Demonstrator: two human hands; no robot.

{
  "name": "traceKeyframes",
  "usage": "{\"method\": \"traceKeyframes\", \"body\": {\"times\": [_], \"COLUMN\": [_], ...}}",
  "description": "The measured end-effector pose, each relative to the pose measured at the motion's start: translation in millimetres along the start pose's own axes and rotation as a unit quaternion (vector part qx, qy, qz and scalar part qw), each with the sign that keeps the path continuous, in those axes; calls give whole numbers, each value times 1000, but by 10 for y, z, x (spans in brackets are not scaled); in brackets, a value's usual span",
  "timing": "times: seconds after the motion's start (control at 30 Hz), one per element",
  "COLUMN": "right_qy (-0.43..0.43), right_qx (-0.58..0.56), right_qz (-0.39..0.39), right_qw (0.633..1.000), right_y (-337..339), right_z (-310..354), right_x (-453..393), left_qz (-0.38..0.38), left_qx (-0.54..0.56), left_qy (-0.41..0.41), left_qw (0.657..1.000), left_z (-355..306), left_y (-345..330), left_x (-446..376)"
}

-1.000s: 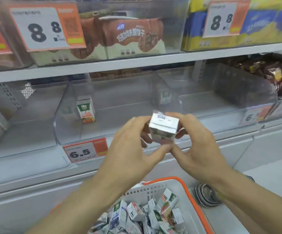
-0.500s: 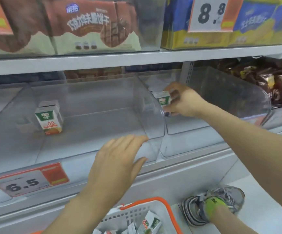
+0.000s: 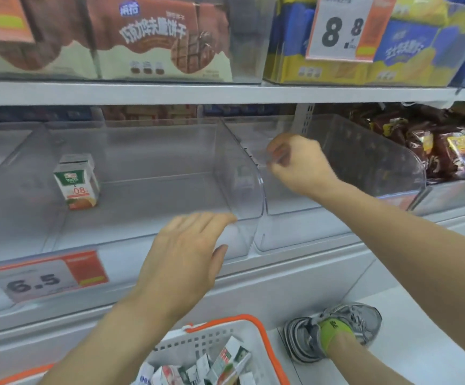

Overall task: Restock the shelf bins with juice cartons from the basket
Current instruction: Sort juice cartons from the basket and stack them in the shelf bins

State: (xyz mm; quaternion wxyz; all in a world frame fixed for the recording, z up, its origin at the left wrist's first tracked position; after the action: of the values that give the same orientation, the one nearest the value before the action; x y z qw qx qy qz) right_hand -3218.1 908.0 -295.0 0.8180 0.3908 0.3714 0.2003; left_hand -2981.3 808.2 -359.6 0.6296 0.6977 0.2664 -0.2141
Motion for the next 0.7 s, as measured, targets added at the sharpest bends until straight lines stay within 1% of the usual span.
{"method": "traceKeyframes", "body": {"times": [0.03,0.07,0.1,0.13,0.17,0.2,0.23,0.27,0.3,0.37,0.43,0.5,0.57,0.6,0.63,0.7], "right_qy": [27,48,62,71,73,66,51,34,17,2,1,-5,-7,-2,7,26], "right_qx": [-34,-73,-108,-139,-167,-192,-210,-223,-231,-243,-242,-223,-197,-178,-154,-103], "right_qz": [-63,-109,-132,-135,-124,-101,-66,-21,36,156,238,300,350,370,392,437], "right_qw": [997,990,983,978,975,974,974,974,972,957,941,927,916,912,907,893], "right_y": [132,243,320,369,370,323,242,126,-7,-311,-623,-911,-1144,-1231,-1305,-1404], "right_z": [89,190,278,363,427,452,464,469,480,478,420,360,332,331,335,337], "right_x": [195,422,661,915,1168,1414,1660,1900,2127,2557,2931,3201,3392,3472,3546,3672], "left_qz": [-5,-23,-53,-83,-96,-82,-40,23,94,221,334,431,501,520,531,530], "left_qx": [23,51,76,94,115,143,172,190,194,174,143,111,96,94,90,74], "left_qy": [2,8,16,26,40,62,90,120,146,179,199,213,235,247,252,246], "left_qw": [1000,998,996,992,988,984,980,974,965,943,910,870,828,812,804,808], "left_z": [-31,-75,-132,-187,-238,-281,-312,-331,-334,-318,-295,-276,-296,-326,-357,-405], "left_y": [55,125,203,269,318,343,346,320,259,105,-12,-64,-80,-83,-90,-115], "left_x": [18,56,116,212,343,499,679,887,1131,1662,2142,2519,2815,2923,3010,3099]}}
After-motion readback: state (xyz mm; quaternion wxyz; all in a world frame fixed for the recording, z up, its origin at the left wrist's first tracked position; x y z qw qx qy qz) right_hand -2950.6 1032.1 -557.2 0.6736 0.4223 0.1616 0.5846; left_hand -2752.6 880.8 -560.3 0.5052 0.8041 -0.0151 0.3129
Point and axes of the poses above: each hand's wrist, its own x-axis away from the middle knuckle, its own y-axis out of the back of the hand, z = x × y, the point moved 1 cm from there along -x, towards the middle knuckle, and after that the axes turned 1 degree about -z, right-handed, at the moved point
